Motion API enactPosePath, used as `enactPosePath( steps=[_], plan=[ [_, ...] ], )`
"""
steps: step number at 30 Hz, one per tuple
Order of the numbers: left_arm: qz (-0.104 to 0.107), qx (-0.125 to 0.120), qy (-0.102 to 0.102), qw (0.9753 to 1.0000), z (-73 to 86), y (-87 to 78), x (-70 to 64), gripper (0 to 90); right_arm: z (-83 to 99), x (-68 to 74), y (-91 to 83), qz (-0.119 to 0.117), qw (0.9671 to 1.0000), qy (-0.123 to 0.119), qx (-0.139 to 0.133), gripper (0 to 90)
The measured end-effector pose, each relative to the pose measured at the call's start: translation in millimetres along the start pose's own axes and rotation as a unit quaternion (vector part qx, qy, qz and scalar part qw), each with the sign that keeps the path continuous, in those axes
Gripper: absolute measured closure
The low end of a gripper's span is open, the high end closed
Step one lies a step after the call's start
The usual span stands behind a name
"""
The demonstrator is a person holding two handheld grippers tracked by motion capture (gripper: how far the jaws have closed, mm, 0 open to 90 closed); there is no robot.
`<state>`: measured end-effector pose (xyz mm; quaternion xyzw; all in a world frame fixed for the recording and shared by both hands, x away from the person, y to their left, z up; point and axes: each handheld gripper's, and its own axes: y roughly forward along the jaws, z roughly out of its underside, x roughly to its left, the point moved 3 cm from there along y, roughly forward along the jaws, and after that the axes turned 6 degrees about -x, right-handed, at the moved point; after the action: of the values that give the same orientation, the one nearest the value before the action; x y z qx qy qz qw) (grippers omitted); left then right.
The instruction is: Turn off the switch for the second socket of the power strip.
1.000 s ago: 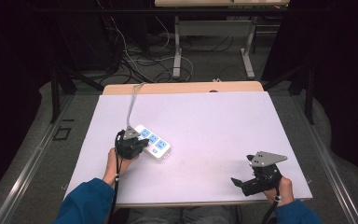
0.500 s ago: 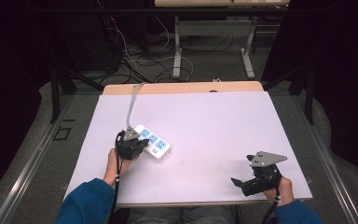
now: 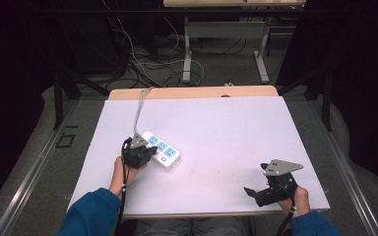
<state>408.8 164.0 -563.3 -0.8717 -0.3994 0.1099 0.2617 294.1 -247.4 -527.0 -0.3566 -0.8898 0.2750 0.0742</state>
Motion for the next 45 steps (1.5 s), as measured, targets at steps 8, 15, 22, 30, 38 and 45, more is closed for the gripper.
enactPosePath(
  steps=[8,15,22,30,38,45],
  plan=[
    [0.0,0.0,0.001,1.0,-0.1,0.1,-0.4,90.0,0.3,0.3,0.3,-0.001,1.0,0.003,0.002,1.0],
    [-0.001,0.001,0.002,1.0,-0.1,0.1,-0.5,90.0,0.1,0.0,0.0,0.0,1.0,0.0,0.0,1.0],
    [-0.001,0.0,0.003,1.0,0.0,0.1,-0.6,90.0,0.0,0.1,0.0,-0.001,1.0,-0.001,-0.001,1.0],
    [-0.001,0.0,0.003,1.0,0.3,0.2,-0.5,90.0,0.1,-0.1,0.4,-0.001,1.0,0.0,0.001,1.0],
    [0.0,0.001,0.003,1.0,0.4,0.2,-0.2,90.0,0.3,0.3,0.4,-0.002,1.0,0.003,0.002,1.0],
    [0.001,0.005,0.003,1.0,0.6,0.1,-0.1,90.0,0.3,0.3,0.6,0.0,1.0,0.003,0.0,1.0]
  ],
)
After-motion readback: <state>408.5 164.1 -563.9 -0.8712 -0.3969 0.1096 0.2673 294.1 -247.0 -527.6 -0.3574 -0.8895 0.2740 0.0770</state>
